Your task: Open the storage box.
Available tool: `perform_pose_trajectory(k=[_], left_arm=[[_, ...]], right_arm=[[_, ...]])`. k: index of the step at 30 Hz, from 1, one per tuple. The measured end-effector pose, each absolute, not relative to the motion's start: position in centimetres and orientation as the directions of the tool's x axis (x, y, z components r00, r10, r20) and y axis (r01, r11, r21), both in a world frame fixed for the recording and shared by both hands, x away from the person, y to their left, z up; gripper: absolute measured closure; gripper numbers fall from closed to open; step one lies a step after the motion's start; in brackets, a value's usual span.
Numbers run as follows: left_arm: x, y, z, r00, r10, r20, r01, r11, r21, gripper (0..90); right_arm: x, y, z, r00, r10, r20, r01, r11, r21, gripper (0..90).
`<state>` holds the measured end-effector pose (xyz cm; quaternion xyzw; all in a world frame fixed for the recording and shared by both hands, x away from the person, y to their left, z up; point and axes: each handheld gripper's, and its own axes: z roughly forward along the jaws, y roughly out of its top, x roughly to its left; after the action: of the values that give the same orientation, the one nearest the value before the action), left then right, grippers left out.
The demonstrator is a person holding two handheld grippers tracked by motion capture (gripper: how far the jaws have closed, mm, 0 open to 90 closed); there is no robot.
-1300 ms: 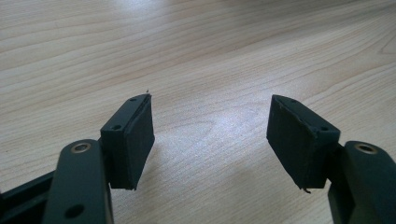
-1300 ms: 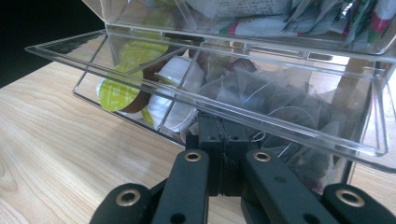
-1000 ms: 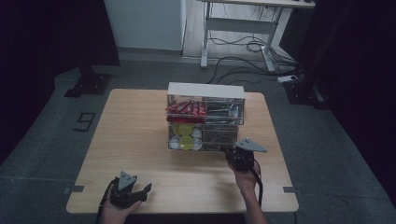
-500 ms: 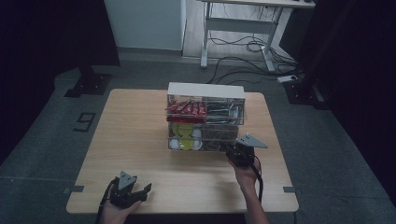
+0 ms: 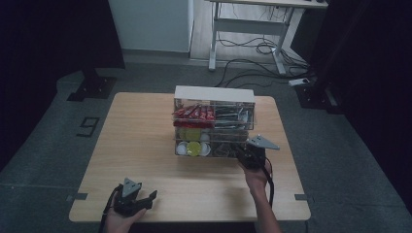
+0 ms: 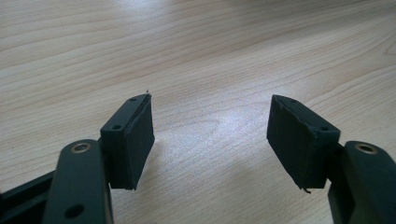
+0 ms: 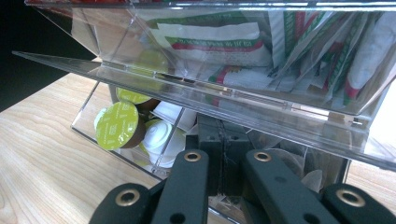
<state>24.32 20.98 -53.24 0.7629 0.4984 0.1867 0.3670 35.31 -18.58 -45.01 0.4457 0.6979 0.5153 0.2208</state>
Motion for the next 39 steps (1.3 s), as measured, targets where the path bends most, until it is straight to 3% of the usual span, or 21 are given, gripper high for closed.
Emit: perform_pose_trajectory(k=[39], left_arm=[[24.2,20.8,-53.2,0.432,0.899,-0.072,0.62,-0.238,0.748,31.8]], right_arm=[[36.1,-18.9,-43.6,-0.487,0.861,0.146,0.373,0.054,0.926,88.8]])
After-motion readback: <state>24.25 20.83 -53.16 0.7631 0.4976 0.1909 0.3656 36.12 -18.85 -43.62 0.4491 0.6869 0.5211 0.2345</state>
